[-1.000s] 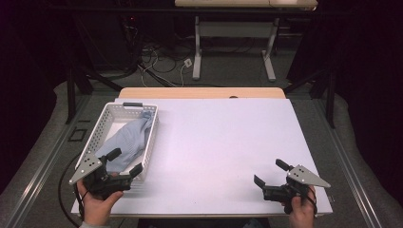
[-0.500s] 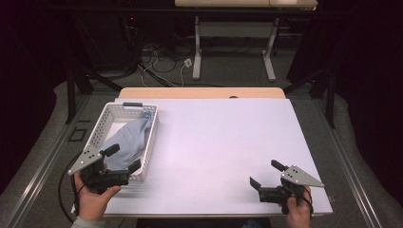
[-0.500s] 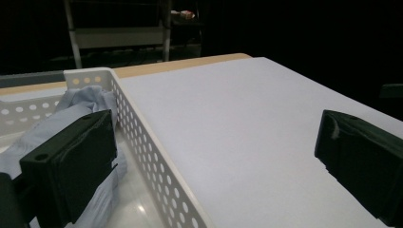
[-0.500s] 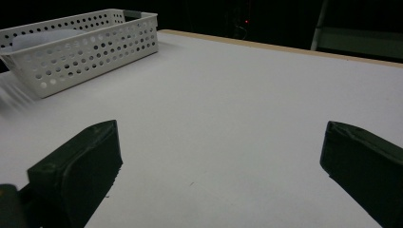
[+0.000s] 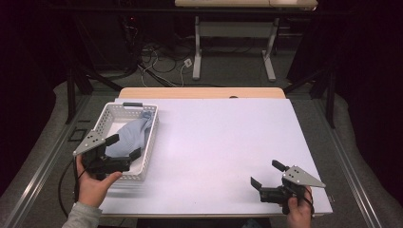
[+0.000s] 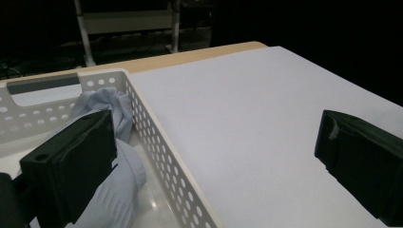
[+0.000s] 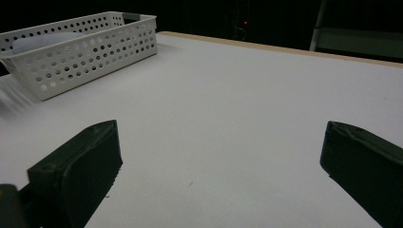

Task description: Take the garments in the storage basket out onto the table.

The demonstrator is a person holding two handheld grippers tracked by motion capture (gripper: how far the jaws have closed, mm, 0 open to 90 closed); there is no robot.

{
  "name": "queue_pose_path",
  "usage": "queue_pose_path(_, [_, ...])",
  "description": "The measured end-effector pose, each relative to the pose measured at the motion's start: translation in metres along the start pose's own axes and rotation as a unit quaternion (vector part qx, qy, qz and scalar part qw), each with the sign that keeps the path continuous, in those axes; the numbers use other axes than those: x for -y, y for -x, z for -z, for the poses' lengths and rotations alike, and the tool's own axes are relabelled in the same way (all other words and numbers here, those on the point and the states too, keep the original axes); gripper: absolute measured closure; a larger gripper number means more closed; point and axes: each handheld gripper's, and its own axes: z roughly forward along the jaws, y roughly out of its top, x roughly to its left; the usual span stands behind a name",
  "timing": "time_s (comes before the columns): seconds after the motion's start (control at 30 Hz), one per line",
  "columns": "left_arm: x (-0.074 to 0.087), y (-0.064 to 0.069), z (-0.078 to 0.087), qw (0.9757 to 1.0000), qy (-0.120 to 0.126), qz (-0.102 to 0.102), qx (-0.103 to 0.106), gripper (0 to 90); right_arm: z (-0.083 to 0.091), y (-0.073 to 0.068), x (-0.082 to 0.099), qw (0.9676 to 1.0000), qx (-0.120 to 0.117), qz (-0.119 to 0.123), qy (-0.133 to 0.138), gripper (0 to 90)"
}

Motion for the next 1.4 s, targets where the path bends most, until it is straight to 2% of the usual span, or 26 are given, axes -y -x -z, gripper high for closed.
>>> queue_pose_path(0.03, [-0.004, -0.002, -0.001, 1.0, -0.007, -0.005, 0.0, 0.2, 0.0, 0.0, 0.0, 1.0, 0.001, 0.002, 0.0, 0.0])
queue_pose_path(0.2, [-0.011, -0.005, -0.002, 0.9999, -0.013, -0.007, -0.001, 0.2, 0.0, 0.0, 0.0, 1.0, 0.001, 0.0, -0.004, 0.0])
queue_pose_path(0.37, [-0.018, -0.01, -0.003, 0.9997, -0.022, 0.003, -0.003, 0.2, -0.001, 0.0, 0.001, 1.0, 0.003, -0.002, -0.005, 0.0])
queue_pose_path(0.7, [-0.033, -0.024, -0.006, 0.9986, -0.048, 0.009, -0.021, 0.2, -0.001, 0.0, 0.001, 1.0, 0.001, 0.0, -0.007, 0.0])
queue_pose_path(0.83, [-0.042, -0.031, -0.007, 0.9976, -0.06, 0.009, -0.035, 0.3, -0.002, 0.0, 0.001, 1.0, 0.001, 0.0, -0.007, 0.0])
queue_pose_path(1.13, [-0.048, -0.043, -0.008, 0.9957, -0.076, 0.017, -0.05, 0.3, -0.003, 0.0, 0.002, 1.0, 0.001, 0.001, -0.009, 0.0])
queue_pose_path(1.4, [-0.05, -0.056, -0.011, 0.9944, -0.08, 0.031, -0.061, 0.2, -0.003, 0.0, 0.002, 1.0, -0.001, 0.0, -0.007, 0.0])
